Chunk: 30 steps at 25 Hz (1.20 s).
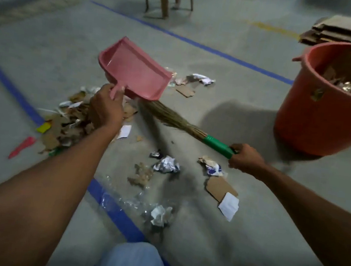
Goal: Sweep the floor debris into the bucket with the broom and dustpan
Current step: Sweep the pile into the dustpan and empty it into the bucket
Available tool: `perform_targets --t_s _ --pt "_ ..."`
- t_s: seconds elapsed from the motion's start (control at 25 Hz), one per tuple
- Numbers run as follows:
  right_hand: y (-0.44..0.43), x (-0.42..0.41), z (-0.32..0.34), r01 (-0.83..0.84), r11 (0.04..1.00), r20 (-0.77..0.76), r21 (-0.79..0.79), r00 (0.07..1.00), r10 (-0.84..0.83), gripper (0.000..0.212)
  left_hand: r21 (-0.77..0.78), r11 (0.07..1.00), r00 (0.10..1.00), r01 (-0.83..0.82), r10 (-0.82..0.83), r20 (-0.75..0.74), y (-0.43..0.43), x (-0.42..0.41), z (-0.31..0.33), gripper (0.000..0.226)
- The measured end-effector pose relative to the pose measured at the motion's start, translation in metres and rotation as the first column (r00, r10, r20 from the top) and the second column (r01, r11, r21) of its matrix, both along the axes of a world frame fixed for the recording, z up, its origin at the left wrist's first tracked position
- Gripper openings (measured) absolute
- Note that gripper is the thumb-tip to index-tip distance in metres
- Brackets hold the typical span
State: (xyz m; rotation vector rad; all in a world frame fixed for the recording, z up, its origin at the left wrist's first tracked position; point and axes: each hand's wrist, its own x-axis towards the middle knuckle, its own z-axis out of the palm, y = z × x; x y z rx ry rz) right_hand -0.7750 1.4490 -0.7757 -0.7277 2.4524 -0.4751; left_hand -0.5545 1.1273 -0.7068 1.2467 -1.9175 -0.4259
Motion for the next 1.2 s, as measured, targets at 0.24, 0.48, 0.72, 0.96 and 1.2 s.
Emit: perform_targets --t_s 0.24,0.48,0.72,0.96,1.2 --pt "-0.072 0.036 -0.024 -0.084 0.996 -0.124 -0.031 0.989 0.079 0.039 0.188 0.878 0.891 -0.441 0.453 -0.028 -0.037 0.188 -0.050 0.046" --pt "-0.124 0.064 -0.036 -0.013 0.993 -0.188 -0.120 0.982 -0.010 0.050 0.285 0.750 0.784 -0.598 0.621 0.010 -0.016 0.321 -0.114 0.047" --pt "-0.205 0.077 -0.034 -0.268 0.963 -0.268 -0.030 0.930 0.251 0.048 0.473 0.743 0.855 -0.474 0.516 0.047 -0.005 0.371 -0.172 0.040" --pt "-0.255 0.085 -0.021 -0.499 0.832 -0.278 0.243 0.786 0.552 0.043 0.590 0.767 0.963 -0.251 0.261 0.071 -0.025 0.337 -0.171 0.052" --pt "-0.200 0.056 -0.018 -0.594 0.767 -0.283 0.243 0.713 0.641 0.060 0.619 0.732 0.957 -0.284 0.184 0.222 -0.070 0.327 -0.156 0.046"
